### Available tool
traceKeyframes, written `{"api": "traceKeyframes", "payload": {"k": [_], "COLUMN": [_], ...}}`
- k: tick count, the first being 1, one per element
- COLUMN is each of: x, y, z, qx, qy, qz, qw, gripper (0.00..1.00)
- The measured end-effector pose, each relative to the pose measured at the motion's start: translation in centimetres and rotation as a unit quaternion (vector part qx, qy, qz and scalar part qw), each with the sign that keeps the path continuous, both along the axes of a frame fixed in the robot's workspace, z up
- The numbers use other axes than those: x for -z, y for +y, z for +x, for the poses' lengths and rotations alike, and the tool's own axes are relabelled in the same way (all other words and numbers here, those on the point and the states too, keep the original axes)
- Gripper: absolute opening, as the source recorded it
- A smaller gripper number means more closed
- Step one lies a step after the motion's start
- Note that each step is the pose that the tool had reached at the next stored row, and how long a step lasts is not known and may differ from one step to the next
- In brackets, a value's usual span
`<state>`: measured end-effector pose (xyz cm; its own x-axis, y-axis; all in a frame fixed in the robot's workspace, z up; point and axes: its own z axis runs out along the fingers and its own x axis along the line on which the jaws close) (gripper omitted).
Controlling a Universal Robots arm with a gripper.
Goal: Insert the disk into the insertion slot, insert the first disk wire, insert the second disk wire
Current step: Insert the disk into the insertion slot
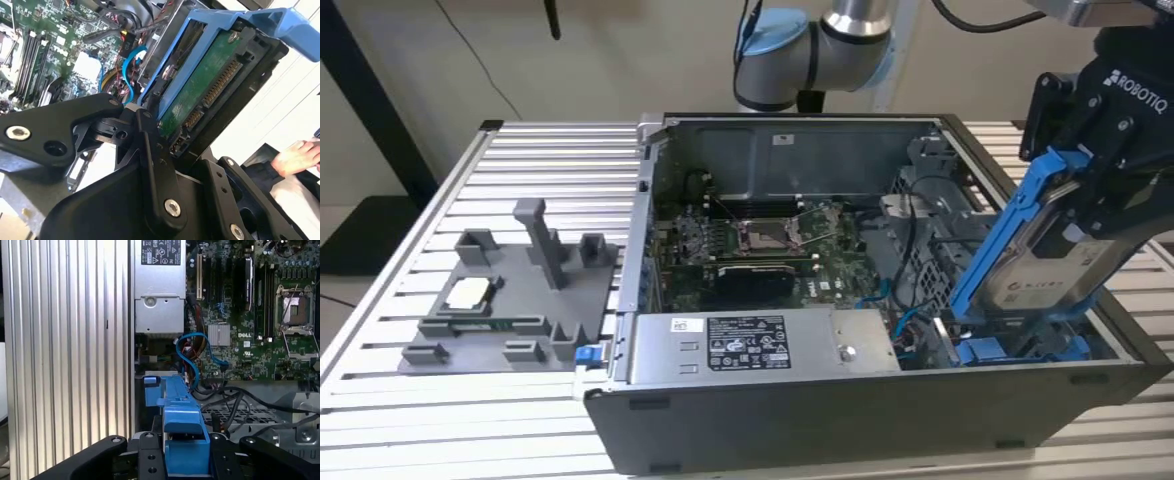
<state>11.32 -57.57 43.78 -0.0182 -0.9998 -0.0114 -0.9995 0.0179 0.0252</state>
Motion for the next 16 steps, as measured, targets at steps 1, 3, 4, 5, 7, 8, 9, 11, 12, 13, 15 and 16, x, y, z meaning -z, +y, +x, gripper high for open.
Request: {"api": "traceKeyframes", "payload": {"k": [1,3,4,5,7,8,9,11,12,13,15,16], "x": [0.12,0.36,0.49,0.62,0.89,1.01,1.15,1.36,1.47,1.57,1.78,1.89], "y": [-0.01,-0.01,-0.02,-0.02,-0.02,-0.02,-0.02,-0.02,-0.02,-0.02,-0.02,-0.02], "z": [0.1,0.2,0.2,0.2,0.3,0.3,0.3,0.4,0.4,0.4,0.5,0.5], "qx": [0.000,0.000,0.000,0.000,0.000,0.000,0.000,0.000,0.000,0.000,0.000,0.000], "qy": [0.0000,0.0000,0.0000,0.0000,0.0000,0.0000,0.0000,0.0000,0.0000,0.0000,0.0000,0.0000], "qz": [0.0000,0.0001,0.0000,0.0000,0.0000,0.0000,0.0000,0.0000,0.0000,0.0000,0.0000,0.0000], "qw": [1.0000,1.0000,1.0000,1.0000,1.0000,1.0000,1.0000,1.0000,1.0000,1.0000,1.0000,1.0000], "gripper": [0.33,0.33,0.33,0.33,0.33,0.33,0.33,0.33,0.33,0.33,0.33,0.33]}}
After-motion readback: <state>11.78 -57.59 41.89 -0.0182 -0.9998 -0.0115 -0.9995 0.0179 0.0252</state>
